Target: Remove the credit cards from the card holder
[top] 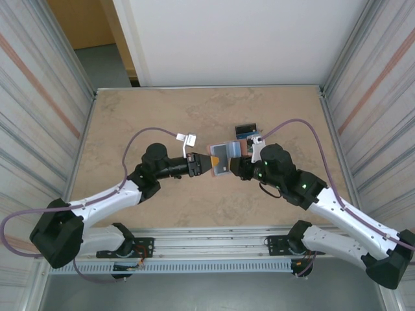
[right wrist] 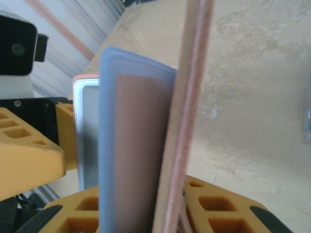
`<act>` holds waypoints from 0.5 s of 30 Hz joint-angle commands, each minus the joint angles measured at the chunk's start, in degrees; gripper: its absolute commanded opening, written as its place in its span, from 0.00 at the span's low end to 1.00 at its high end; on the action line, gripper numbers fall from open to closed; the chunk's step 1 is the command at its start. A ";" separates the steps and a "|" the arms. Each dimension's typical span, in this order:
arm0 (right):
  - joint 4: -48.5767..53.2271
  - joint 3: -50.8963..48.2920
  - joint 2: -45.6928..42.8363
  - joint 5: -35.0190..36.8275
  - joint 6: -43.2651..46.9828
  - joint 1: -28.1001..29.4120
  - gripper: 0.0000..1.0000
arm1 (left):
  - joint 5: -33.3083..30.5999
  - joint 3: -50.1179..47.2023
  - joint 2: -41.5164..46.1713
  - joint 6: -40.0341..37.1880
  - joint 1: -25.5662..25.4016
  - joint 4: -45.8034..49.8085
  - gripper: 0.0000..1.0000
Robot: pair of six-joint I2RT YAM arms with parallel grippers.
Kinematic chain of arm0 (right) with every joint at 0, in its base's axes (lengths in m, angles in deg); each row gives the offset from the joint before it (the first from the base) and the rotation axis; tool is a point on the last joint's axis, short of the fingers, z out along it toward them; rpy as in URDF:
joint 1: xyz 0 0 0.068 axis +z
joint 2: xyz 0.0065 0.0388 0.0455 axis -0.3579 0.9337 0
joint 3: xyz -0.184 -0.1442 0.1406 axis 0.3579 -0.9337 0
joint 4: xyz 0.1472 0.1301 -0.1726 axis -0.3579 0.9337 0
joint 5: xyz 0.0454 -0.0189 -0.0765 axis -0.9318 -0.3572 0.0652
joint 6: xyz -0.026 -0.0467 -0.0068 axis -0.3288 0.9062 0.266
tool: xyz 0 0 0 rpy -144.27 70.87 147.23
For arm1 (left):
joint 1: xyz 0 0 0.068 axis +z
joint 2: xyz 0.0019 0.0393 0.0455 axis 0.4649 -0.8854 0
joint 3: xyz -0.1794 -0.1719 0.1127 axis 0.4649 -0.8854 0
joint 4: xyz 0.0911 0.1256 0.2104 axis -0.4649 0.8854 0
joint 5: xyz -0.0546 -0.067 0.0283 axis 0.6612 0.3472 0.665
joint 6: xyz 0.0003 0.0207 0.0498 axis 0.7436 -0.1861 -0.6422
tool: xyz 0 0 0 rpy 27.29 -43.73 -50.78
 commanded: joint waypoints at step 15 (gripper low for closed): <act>-4.24 -0.63 -2.26 -3.04 -1.64 0.14 0.00 | -0.92 3.20 -0.03 -5.96 -1.48 4.51 0.10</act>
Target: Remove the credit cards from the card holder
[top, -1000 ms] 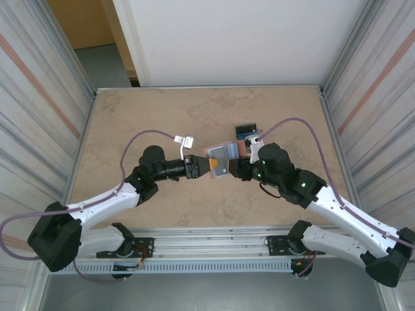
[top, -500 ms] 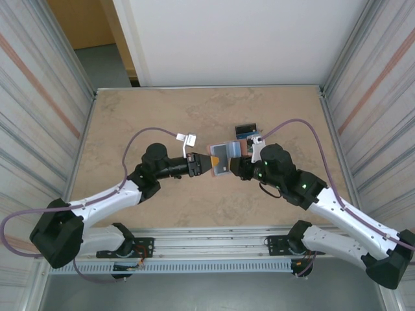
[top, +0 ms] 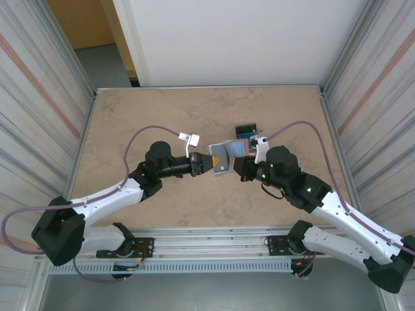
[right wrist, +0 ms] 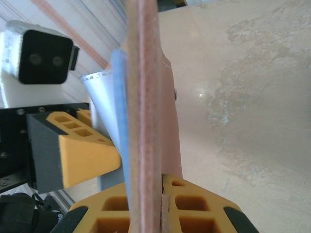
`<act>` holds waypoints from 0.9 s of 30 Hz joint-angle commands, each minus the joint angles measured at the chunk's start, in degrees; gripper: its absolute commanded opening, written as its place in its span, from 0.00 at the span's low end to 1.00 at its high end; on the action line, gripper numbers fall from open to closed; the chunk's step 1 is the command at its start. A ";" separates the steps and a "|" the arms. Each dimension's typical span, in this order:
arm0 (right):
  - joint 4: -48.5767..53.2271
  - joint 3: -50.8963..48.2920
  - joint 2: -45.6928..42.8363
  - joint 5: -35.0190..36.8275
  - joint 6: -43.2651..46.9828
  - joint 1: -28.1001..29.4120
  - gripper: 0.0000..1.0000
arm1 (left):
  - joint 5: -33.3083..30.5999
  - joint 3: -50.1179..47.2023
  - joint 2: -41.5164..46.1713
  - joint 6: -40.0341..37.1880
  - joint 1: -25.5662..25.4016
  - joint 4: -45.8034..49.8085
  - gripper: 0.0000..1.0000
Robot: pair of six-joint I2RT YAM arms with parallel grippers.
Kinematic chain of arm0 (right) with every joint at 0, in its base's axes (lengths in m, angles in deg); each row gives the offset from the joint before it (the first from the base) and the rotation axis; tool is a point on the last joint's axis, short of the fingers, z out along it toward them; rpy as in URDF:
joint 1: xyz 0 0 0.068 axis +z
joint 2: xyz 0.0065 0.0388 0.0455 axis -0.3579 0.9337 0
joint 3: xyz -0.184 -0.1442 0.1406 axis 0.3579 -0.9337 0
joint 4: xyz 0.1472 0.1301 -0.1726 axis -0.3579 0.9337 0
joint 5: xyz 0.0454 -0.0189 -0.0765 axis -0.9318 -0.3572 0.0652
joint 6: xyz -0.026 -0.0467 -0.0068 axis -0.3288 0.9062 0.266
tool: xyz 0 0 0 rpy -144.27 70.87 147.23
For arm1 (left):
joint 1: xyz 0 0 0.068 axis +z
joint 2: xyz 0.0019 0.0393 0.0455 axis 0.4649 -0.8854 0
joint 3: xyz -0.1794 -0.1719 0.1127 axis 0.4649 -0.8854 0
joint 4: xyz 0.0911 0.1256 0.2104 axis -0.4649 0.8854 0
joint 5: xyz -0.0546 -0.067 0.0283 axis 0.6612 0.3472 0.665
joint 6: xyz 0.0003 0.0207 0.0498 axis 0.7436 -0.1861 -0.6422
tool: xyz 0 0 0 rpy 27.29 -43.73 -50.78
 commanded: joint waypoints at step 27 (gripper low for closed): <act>11.23 7.58 1.67 6.95 3.08 0.32 1.00 | -18.08 15.23 8.96 -20.23 1.04 56.06 0.00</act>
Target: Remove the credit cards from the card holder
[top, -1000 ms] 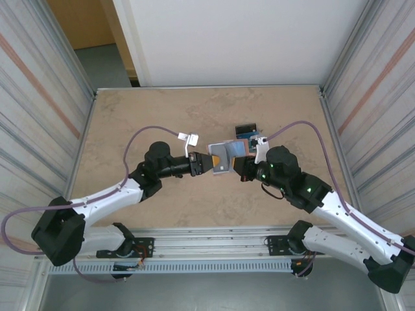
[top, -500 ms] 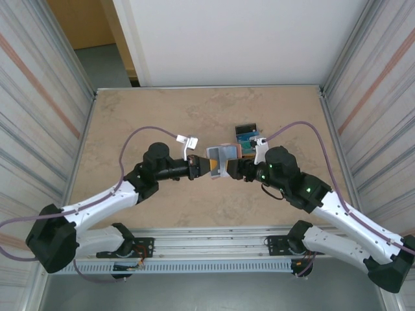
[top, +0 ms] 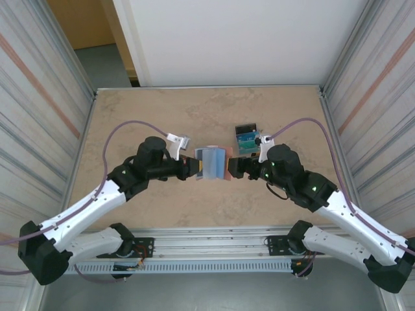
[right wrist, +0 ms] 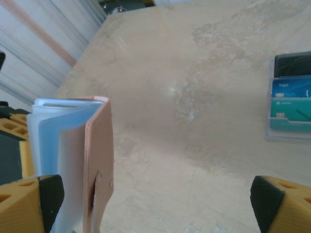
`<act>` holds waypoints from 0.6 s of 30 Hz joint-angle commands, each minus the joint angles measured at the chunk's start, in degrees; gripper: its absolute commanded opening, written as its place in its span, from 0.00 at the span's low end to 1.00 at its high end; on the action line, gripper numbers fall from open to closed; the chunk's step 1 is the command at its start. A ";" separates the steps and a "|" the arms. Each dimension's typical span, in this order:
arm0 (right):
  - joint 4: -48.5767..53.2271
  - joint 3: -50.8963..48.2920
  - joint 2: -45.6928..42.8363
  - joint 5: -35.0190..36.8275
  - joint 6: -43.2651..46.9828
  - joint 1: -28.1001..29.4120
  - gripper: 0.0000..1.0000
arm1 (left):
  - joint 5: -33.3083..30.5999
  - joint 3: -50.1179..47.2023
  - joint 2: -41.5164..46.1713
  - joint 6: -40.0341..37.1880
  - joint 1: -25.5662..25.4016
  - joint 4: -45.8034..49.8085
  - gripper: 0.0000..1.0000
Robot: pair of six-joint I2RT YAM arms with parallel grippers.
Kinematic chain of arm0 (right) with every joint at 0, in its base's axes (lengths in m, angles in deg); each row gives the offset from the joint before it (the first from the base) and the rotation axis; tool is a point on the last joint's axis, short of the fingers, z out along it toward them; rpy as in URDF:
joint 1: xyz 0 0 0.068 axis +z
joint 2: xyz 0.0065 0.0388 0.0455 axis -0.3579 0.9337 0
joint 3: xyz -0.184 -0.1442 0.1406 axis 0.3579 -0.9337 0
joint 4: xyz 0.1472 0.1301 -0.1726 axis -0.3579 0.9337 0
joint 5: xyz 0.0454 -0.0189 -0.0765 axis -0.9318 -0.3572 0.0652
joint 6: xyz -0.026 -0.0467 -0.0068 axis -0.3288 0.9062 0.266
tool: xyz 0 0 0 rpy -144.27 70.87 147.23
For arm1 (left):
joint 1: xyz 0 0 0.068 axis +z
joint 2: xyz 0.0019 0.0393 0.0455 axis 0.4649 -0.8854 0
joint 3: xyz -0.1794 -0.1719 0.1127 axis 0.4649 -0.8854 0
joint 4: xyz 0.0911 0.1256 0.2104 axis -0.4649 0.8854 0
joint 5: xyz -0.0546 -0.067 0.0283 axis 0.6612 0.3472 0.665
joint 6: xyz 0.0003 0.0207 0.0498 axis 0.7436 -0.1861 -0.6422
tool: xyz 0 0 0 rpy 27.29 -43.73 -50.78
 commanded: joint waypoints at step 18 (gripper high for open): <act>9.43 7.97 14.69 10.68 -4.78 3.23 0.84 | -14.96 12.69 -17.98 -1.08 -8.29 18.64 0.00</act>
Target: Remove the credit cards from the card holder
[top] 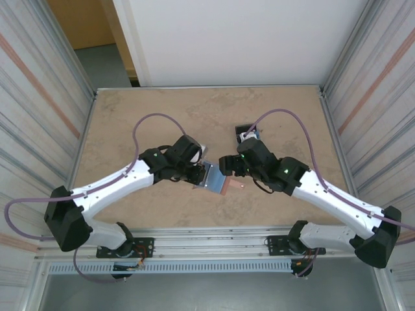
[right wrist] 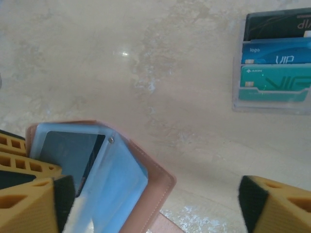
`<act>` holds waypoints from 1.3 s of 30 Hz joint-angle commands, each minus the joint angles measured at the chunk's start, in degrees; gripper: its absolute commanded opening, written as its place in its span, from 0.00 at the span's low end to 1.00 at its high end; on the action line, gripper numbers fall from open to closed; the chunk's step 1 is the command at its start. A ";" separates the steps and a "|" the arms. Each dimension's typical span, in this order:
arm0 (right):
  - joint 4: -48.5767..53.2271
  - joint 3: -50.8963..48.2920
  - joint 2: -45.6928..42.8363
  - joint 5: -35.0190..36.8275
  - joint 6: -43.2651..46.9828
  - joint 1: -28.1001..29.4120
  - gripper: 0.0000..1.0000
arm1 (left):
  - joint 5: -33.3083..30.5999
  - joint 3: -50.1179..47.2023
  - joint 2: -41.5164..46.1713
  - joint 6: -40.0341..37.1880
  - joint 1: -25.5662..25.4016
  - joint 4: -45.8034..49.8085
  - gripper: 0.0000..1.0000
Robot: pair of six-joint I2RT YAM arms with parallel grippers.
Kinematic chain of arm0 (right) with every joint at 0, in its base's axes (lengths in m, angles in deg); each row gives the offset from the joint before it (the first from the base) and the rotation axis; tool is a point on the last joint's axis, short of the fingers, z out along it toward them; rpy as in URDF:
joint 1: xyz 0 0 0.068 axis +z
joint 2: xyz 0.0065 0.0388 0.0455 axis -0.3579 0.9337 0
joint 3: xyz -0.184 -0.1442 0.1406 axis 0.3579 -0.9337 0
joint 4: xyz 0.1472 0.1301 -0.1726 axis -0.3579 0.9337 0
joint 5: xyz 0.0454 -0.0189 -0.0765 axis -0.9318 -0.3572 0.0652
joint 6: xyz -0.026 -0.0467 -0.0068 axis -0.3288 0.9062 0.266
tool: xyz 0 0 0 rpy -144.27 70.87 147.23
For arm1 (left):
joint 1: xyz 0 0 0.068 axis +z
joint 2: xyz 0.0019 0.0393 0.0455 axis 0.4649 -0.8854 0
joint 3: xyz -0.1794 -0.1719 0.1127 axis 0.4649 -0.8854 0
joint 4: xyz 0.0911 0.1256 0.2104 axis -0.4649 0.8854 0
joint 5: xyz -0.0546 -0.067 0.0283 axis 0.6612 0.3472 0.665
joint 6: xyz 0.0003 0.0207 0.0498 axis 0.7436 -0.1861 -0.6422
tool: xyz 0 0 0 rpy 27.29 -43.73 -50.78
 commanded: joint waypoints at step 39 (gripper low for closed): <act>-20.04 -6.07 25.06 -30.76 -9.13 -7.32 0.19 | 14.47 -14.86 -7.34 12.99 7.60 -23.34 0.13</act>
